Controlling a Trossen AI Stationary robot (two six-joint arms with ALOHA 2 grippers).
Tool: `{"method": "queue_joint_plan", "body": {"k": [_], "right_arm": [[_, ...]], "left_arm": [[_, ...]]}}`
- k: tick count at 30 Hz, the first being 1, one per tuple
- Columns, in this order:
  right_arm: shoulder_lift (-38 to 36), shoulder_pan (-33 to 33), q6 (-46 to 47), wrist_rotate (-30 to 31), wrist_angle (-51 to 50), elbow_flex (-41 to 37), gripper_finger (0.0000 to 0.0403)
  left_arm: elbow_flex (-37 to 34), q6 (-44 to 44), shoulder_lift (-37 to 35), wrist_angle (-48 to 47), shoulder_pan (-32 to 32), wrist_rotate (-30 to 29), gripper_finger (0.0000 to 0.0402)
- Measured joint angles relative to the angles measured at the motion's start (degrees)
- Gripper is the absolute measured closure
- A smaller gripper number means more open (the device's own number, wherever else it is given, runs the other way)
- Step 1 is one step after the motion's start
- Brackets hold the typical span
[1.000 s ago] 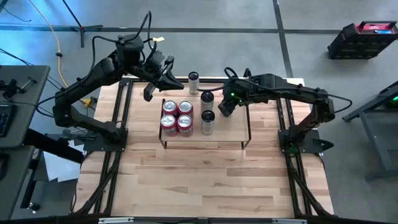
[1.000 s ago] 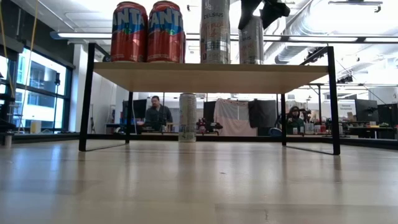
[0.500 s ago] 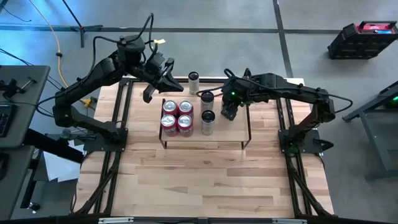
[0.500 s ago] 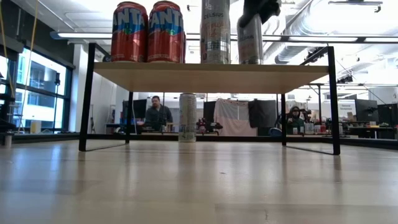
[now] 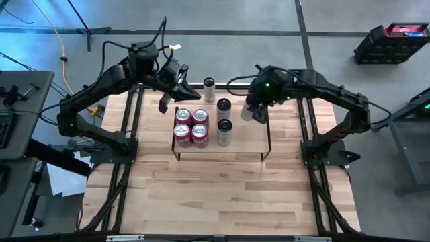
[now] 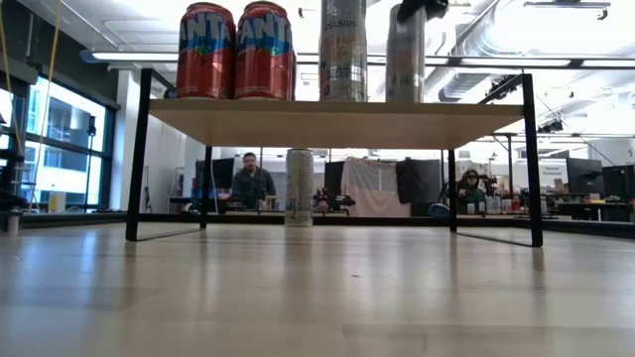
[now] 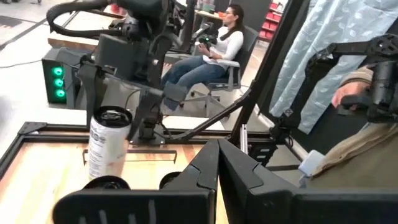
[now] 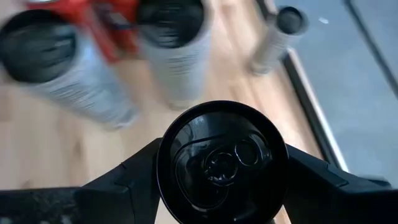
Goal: Place canned beverage on shelf
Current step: Put the white yellow soda can on the shelf
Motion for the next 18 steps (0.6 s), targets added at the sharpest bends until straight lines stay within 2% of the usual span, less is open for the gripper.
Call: {"method": "queue_joint_plan", "body": {"k": [5, 9, 13, 15, 18], "right_arm": [[-1.6, -2.1, -6.9, -7.1, -0.3, 0.0, 0.0158], [-2.4, -3.2, -14.5, -10.4, -0.5, 0.0, 0.0158], [-2.4, -5.0, -18.3, -18.2, 0.8, -1.9, 0.0158], [-2.3, -5.6, -18.9, -19.0, 1.6, -4.9, 0.0158], [-2.2, -6.0, -18.8, -17.2, 2.9, -7.9, 0.0158]], "left_arm": [[0.0, -0.4, 0.0, 0.9, -2.0, -0.2, 0.0401], [0.0, -0.3, 0.0, 1.0, -3.0, -0.1, 0.0401], [0.0, -1.1, 0.0, 1.0, -3.1, -0.1, 0.0401], [0.0, -1.7, 0.0, 1.2, -3.1, -0.1, 0.0401], [0.0, -2.0, 0.0, 1.7, -3.1, -0.1, 0.0401]]}}
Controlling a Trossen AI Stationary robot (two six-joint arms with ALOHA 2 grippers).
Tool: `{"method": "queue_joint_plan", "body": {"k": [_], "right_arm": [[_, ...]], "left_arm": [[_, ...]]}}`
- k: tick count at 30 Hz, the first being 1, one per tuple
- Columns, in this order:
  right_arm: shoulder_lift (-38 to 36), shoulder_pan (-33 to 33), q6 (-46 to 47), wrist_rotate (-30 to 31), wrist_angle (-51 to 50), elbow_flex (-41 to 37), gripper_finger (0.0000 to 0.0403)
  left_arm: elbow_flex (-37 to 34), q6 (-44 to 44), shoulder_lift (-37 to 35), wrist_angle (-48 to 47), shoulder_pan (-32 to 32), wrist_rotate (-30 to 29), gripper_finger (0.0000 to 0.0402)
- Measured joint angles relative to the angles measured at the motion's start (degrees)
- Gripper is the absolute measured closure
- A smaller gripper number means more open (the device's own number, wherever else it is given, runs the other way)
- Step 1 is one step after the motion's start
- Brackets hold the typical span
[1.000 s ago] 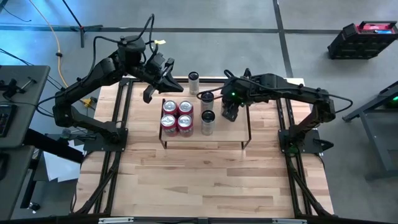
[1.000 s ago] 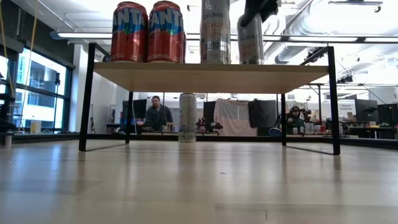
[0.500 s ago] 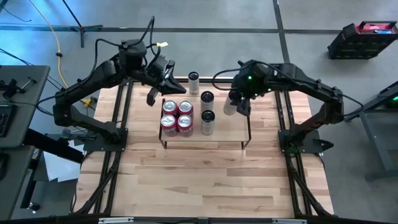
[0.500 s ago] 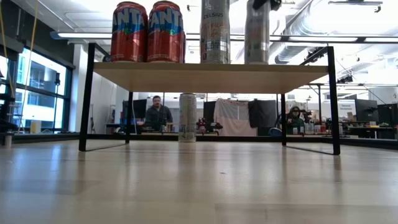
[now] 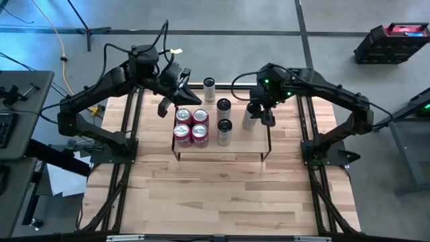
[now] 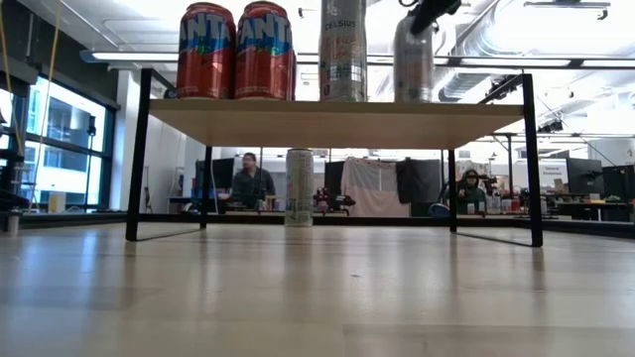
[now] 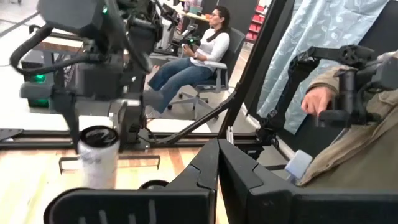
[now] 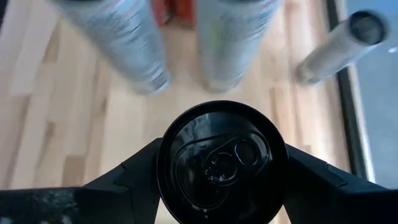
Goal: Place canned beverage on shelf
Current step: Put the white yellow soda can on the shelf
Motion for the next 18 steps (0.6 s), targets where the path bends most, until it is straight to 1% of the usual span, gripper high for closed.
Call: {"method": "queue_joint_plan", "body": {"k": [2, 5, 18], "right_arm": [[0.0, -0.1, 1.0, 1.1, 1.8, -0.3, 0.0158], [-0.1, 0.6, 1.2, 2.8, 2.0, -0.2, 0.0158], [0.0, 0.5, 2.8, 2.6, 2.1, -1.3, 0.0158]], "left_arm": [[0.0, -0.5, 0.0, 0.7, 0.0, 0.0, 0.0401], [0.0, -0.9, 0.0, 1.4, 0.0, 0.0, 0.0401], [0.0, -1.0, 0.0, 3.1, 0.0, 0.0, 0.0401]]}}
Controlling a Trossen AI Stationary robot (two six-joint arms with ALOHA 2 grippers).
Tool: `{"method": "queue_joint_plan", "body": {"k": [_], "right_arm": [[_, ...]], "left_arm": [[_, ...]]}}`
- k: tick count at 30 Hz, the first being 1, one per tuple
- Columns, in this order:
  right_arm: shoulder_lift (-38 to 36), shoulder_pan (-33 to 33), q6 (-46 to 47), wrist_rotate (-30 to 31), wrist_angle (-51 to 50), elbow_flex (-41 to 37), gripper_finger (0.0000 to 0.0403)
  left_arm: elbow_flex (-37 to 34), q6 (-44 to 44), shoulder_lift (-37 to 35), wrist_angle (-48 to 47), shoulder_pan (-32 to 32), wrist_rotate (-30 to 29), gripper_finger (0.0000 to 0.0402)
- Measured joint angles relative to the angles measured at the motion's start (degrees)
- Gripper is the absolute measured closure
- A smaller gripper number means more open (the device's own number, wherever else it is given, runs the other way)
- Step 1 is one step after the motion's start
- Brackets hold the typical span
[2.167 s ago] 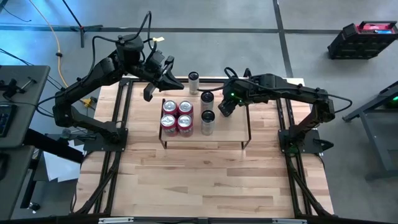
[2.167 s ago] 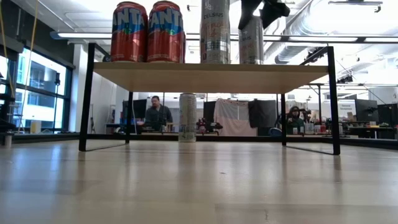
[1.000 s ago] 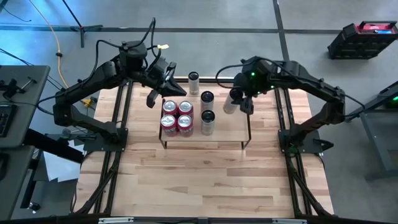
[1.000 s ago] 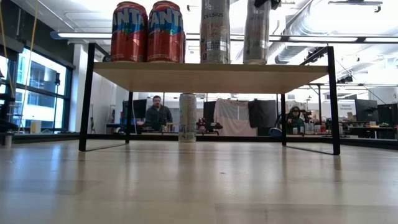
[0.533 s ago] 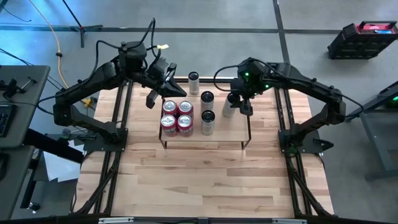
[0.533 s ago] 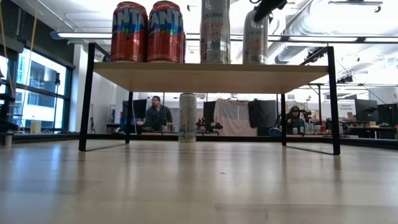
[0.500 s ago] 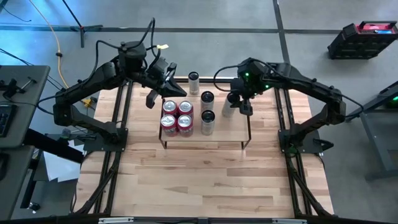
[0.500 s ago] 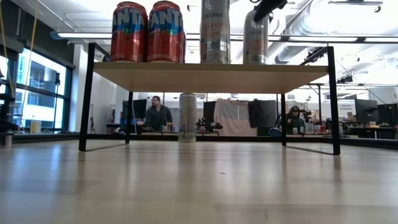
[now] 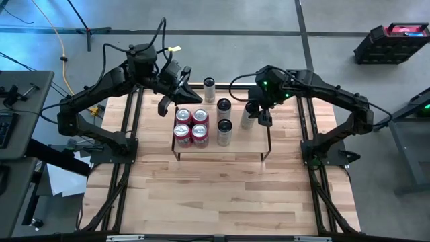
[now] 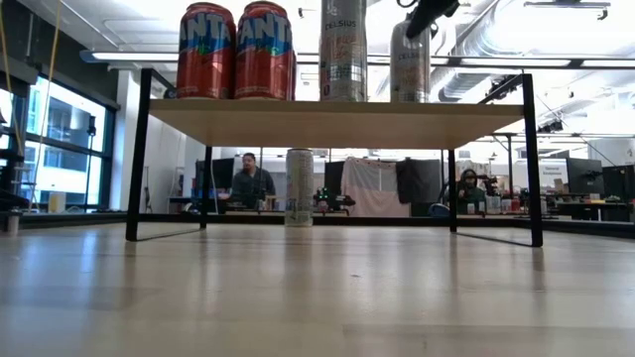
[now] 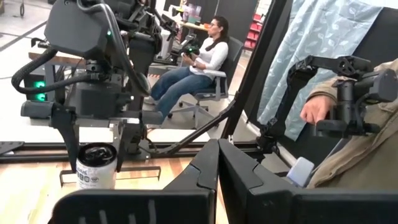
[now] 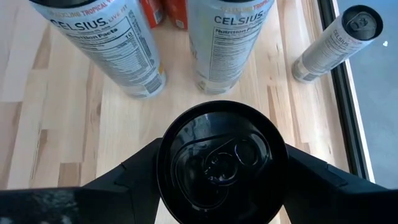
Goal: Place canned beverage on shelf
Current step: Put the white yellow soda can on the shelf
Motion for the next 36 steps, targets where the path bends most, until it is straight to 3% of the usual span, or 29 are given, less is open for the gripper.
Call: {"method": "queue_joint_plan", "body": {"k": [27, 36], "right_arm": [[0.8, -0.4, -2.2, -2.0, -0.4, 0.1, 0.0151], [1.1, -0.4, -2.8, -1.9, -0.4, -0.2, 0.0096]], "left_arm": [[0.0, -1.6, 0.0, 1.2, 0.0, 0.0, 0.0401], [0.0, -1.0, 0.0, 1.2, 0.0, 0.0, 0.0401]]}}
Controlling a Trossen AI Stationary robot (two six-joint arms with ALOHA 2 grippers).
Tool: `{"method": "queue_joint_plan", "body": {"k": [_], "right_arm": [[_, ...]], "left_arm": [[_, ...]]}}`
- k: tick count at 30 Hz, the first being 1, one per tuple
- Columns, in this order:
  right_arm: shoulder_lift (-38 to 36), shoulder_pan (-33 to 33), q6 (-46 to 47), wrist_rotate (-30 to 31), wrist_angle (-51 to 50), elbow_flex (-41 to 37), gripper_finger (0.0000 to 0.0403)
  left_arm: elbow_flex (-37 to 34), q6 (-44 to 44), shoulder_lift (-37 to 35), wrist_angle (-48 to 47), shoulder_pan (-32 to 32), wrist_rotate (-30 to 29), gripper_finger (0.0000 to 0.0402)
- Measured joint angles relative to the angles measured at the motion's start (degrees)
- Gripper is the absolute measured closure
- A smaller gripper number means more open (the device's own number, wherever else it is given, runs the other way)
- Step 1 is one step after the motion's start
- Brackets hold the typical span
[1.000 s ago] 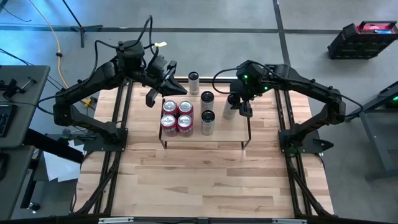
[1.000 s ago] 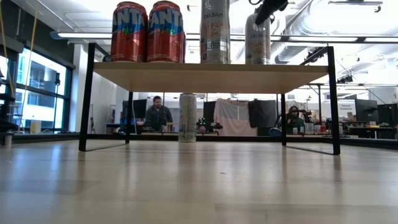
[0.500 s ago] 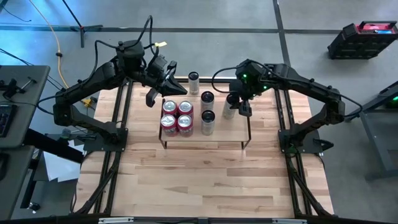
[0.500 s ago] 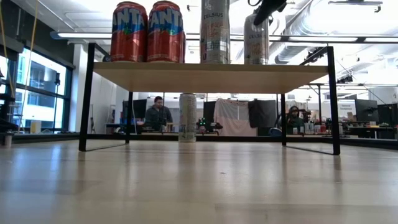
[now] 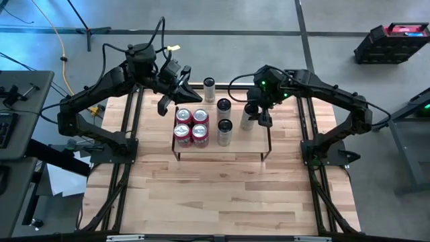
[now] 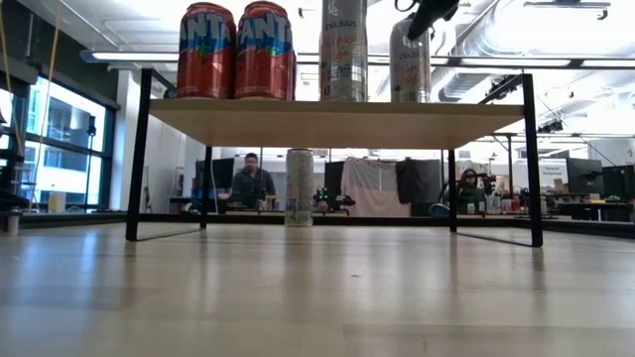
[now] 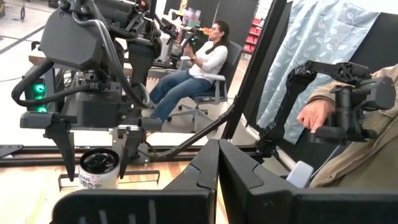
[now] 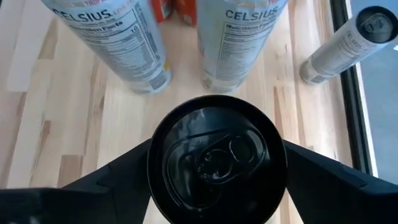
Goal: Place canned beverage on shelf
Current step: Put the white yellow soda can on the shelf
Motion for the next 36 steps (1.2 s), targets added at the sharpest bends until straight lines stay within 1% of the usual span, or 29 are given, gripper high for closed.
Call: {"method": "queue_joint_plan", "body": {"k": [4, 23, 30, 36], "right_arm": [[0.0, 0.0, 0.0, 2.0, 0.2, 0.0, 0.0093], [-0.1, 0.0, -3.7, 1.7, 0.9, 0.1, 0.009], [-0.1, 0.0, -4.2, 1.5, 0.9, 0.1, 0.0071], [-0.1, 0.0, -3.6, 1.5, 1.0, 0.1, 0.0066]], "left_arm": [[0.0, 0.5, 0.0, 0.0, 0.0, 0.0, 0.0401], [0.0, 1.1, 0.0, -0.1, 0.2, 0.0, 0.0401], [0.0, 1.4, 0.0, -0.1, 0.5, 0.0, 0.0401], [0.0, 2.1, 0.0, 0.0, 1.1, 0.0, 0.0401]]}}
